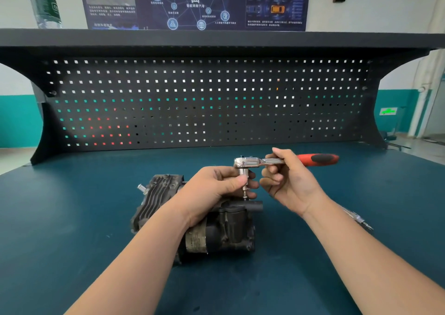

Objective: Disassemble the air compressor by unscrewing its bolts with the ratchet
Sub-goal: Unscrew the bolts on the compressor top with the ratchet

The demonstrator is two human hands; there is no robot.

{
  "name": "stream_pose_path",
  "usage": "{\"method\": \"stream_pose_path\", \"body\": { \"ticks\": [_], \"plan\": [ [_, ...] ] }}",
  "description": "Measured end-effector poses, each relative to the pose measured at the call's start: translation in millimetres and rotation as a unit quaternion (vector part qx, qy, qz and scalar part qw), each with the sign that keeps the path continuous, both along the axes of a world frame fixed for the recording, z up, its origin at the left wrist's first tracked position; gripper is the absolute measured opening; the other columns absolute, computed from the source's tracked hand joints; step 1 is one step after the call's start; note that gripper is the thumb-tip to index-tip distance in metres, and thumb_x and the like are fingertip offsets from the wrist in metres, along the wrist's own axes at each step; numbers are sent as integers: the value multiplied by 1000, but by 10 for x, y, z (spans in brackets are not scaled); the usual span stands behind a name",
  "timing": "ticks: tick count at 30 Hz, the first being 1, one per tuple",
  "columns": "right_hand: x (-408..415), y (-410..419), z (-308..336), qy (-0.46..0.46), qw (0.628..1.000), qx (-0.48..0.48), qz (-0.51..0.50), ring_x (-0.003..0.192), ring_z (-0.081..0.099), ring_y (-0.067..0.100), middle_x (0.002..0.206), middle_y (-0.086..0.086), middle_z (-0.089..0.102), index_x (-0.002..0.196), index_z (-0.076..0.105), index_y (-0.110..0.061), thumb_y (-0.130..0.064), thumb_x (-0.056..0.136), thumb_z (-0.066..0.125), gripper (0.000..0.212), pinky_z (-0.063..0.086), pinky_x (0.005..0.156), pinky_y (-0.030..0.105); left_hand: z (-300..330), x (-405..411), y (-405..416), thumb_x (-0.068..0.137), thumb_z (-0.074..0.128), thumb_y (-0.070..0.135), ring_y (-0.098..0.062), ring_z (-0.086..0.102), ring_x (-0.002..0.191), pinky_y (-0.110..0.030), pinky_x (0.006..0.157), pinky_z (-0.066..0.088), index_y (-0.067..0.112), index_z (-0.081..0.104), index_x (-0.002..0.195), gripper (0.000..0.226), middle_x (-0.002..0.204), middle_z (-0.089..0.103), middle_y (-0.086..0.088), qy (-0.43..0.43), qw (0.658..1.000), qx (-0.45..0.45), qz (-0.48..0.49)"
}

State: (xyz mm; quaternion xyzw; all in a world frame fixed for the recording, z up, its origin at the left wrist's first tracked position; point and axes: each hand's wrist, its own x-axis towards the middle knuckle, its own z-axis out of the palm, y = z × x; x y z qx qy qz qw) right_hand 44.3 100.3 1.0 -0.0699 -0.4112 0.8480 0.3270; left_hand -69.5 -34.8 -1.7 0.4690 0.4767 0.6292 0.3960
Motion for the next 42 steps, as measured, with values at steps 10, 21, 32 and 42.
{"method": "stream_pose_path", "body": {
  "ticks": [10,21,32,42],
  "plan": [
    [-71,-200,51,43,976,-67,-203,34,31,6,46,-5,38,64,40,-18,-10,88,58,31,26,37,17,-26,28,25,82,67,11,-19,70,74,-26,69,55,3,70,93,14,92,73,-14,33,996,-9,79],
    [205,-437,102,16,829,387,-403,38,43,9,46,1,50,51,50,-12,-26,88,59,40,35,41,19,-45,31,-15,72,72,11,-15,69,75,-21,67,53,3,72,93,22,86,74,-10,56,994,36,92],
    [22,-319,143,8,896,261,-360,39,37,9,42,-1,37,51,37,-21,-19,85,57,40,29,41,19,-38,-3,18,87,59,7,-22,71,73,-27,67,56,-3,67,97,16,91,72,-17,17,996,3,84],
    [167,-724,146,54,734,568,-368,46,35,5,48,4,42,51,46,-5,-21,79,71,41,29,46,15,7,-6,-60,81,55,1,-10,69,72,-19,66,53,8,73,82,19,77,73,-3,19,999,33,4]
  ]
}}
